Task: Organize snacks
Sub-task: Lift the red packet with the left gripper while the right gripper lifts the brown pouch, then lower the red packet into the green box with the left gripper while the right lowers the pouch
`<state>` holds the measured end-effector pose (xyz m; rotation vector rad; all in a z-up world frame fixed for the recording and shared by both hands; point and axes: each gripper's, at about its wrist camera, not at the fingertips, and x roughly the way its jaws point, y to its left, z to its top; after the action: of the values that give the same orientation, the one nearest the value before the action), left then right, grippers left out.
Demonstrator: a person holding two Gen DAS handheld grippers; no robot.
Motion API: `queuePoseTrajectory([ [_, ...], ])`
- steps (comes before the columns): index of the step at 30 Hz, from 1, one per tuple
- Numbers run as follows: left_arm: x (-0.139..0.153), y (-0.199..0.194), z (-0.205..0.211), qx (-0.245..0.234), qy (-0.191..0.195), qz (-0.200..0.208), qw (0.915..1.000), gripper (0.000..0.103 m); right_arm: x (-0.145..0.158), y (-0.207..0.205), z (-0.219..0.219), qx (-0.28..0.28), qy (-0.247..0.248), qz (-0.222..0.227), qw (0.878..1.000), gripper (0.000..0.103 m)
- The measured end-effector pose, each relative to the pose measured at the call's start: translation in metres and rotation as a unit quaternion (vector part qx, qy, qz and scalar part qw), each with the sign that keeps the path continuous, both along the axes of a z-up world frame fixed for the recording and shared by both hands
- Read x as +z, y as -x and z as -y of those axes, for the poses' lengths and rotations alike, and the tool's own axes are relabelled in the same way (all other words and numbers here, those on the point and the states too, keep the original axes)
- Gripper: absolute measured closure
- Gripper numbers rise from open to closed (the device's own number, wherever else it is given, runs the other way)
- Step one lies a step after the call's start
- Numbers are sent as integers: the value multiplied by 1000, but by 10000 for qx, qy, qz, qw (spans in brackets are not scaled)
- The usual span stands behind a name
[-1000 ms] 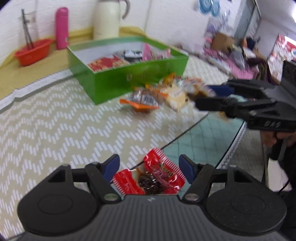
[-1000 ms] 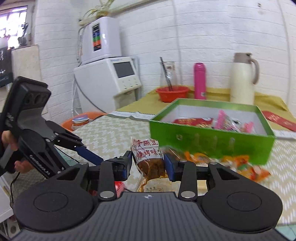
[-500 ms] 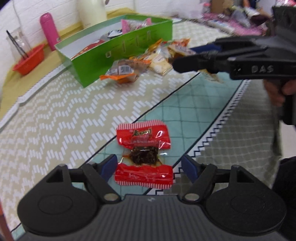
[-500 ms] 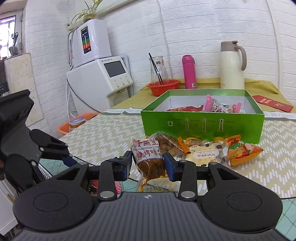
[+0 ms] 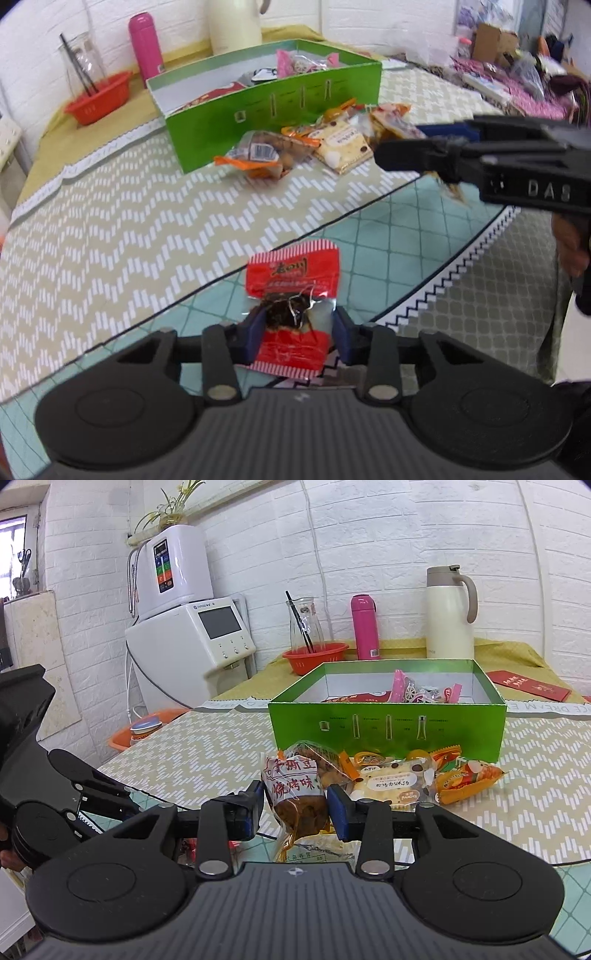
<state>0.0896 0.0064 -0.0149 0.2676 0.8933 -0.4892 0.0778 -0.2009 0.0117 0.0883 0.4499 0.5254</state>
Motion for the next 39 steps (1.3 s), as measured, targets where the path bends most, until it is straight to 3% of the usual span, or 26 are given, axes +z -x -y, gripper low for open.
queuePoseTrajectory([
  [4,4,-1,-11,278,388,23,9989,68,3,1,3,-22,2,53,10000,36],
  [7,14,0,-19,411,687,147,9967,86,6,1,6,-69,-3,105,9999,37],
  [12,32,-7,-34,668,1009,410,9918,99,13,-1,7,-98,-25,242,9997,37],
  [20,28,-11,-34,569,820,601,9932,98,14,0,6,-87,-35,244,9997,37],
  [22,28,-12,-33,559,724,669,9936,91,12,-1,6,-83,-50,198,9998,37],
  [23,26,-13,-31,571,588,655,9945,80,13,-2,5,-77,-48,188,9998,37],
  [24,22,-14,-31,595,517,607,9950,76,12,-2,4,-68,-43,187,9998,37],
  [27,10,-18,-32,569,540,338,9963,69,11,-2,2,-58,-45,175,9998,36],
  [29,7,-20,-34,616,635,278,9957,70,10,-2,2,-59,-35,156,9999,36],
  [31,5,-23,-37,654,784,164,9946,88,10,-3,3,-72,-27,133,9999,37],
  [32,4,-23,-37,706,786,147,9943,92,10,-3,3,-78,-27,125,9999,36],
  [35,8,-22,-38,767,846,236,9932,93,9,-4,4,-95,-27,115,9999,37],
  [39,29,-18,-45,766,1298,432,9876,94,12,-5,4,-58,3,164,9998,36],
])
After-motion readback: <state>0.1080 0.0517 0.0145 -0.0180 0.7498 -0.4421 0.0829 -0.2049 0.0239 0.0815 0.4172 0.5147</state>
